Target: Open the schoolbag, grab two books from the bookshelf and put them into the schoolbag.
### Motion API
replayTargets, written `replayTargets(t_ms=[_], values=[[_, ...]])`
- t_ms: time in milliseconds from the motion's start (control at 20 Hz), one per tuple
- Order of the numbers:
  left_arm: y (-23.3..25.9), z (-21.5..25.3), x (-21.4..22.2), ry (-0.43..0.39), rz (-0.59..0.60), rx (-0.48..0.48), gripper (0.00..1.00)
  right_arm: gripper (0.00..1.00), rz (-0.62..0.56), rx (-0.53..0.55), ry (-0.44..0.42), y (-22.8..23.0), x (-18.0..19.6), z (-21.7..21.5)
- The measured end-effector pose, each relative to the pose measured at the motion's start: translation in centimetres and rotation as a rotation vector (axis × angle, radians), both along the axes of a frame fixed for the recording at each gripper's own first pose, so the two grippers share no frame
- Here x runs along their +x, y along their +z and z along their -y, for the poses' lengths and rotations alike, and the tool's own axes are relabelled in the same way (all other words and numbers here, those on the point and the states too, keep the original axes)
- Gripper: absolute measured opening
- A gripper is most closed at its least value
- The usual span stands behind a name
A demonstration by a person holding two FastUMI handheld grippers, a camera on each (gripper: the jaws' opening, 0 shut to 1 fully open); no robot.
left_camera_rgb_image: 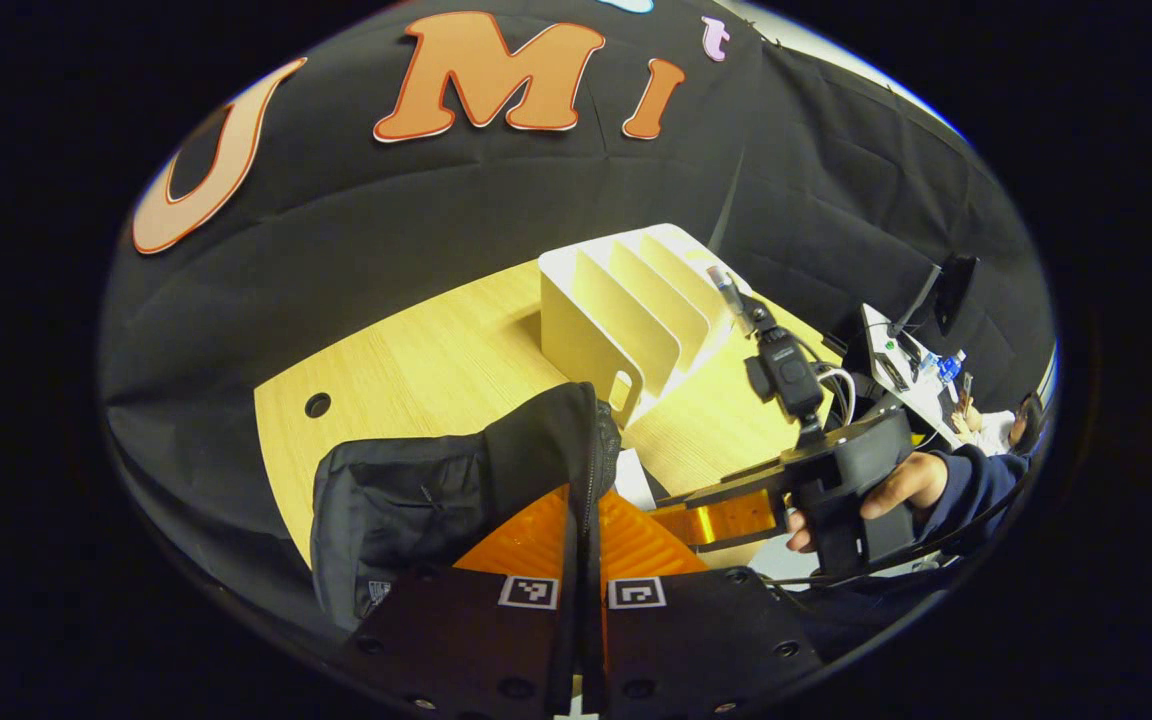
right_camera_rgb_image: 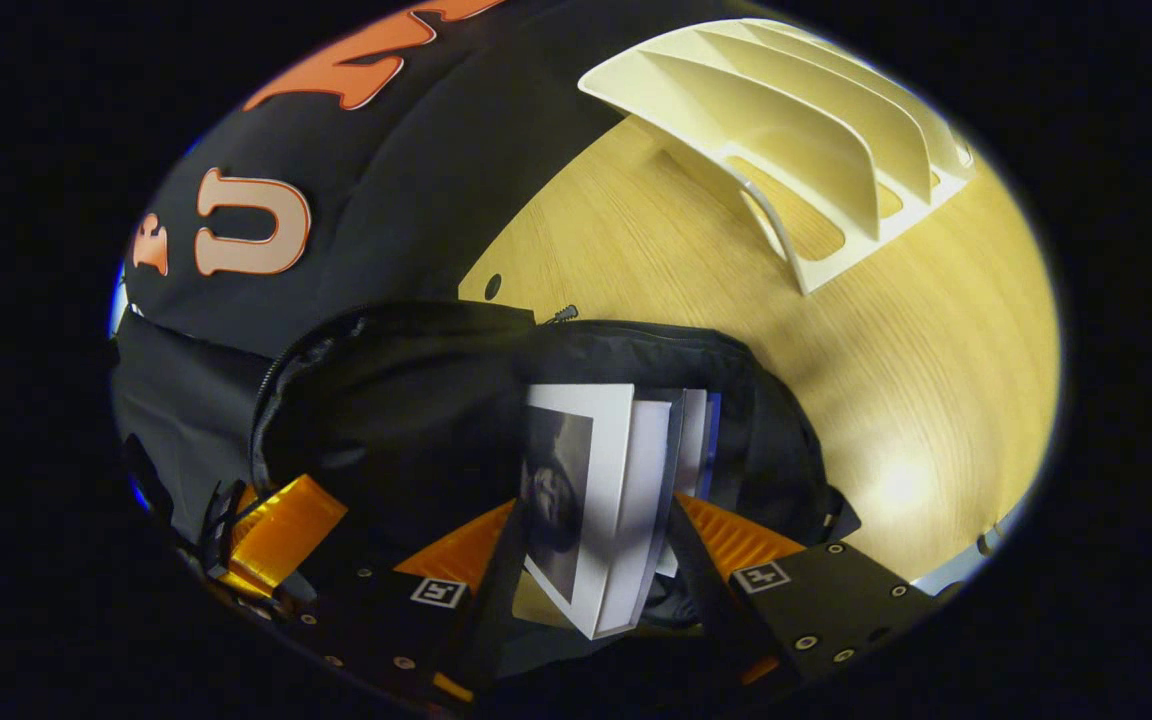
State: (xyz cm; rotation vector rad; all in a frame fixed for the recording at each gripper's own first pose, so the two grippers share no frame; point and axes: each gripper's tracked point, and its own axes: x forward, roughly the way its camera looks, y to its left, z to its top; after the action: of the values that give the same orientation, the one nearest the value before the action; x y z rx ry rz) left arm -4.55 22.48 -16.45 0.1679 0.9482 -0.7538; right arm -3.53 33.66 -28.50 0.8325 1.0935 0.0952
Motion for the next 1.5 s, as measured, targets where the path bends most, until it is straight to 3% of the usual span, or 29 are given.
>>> replayTargets(t_ms=[150,450,650,700,850,900,1000,1200,1500], values=[[-0.5,-0.3,-0.2,0.010,-0.014,-0.004,0.04,0.92,0.036,-0.006,-0.070,2.5,-0.1,2.1],[-1.4,1.0,-1.0,0.007,-0.033,-0.019,0.11,0.93,0.181,-0.154,-0.130,8.9,0.5,7.8],[-1.2,3.5,-1.9,0.007,-0.050,-0.039,0.33,0.95,0.259,-0.241,-0.130,12.1,0.9,12.2],[-1.2,4.3,-1.9,0.020,-0.053,-0.044,0.46,0.95,0.274,-0.257,-0.122,12.6,0.8,13.4],[-1.4,6.6,-2.2,0.091,-0.075,-0.052,0.62,0.96,0.316,-0.321,-0.104,14.1,0.9,17.6],[-1.3,7.1,-2.0,0.123,-0.077,-0.043,0.75,0.96,0.329,-0.332,-0.095,14.4,1.0,18.8],[-1.0,9.1,-1.8,0.180,-0.070,-0.039,0.86,0.96,0.356,-0.361,-0.071,15.8,0.8,21.4],[0.7,12.0,-0.3,0.305,0.022,0.008,0.97,0.96,0.447,-0.435,-0.035,18.0,1.4,26.8],[5.3,18.8,0.8,0.474,0.194,-0.055,0.96,0.96,0.578,-0.560,0.042,21.0,2.1,33.0]])
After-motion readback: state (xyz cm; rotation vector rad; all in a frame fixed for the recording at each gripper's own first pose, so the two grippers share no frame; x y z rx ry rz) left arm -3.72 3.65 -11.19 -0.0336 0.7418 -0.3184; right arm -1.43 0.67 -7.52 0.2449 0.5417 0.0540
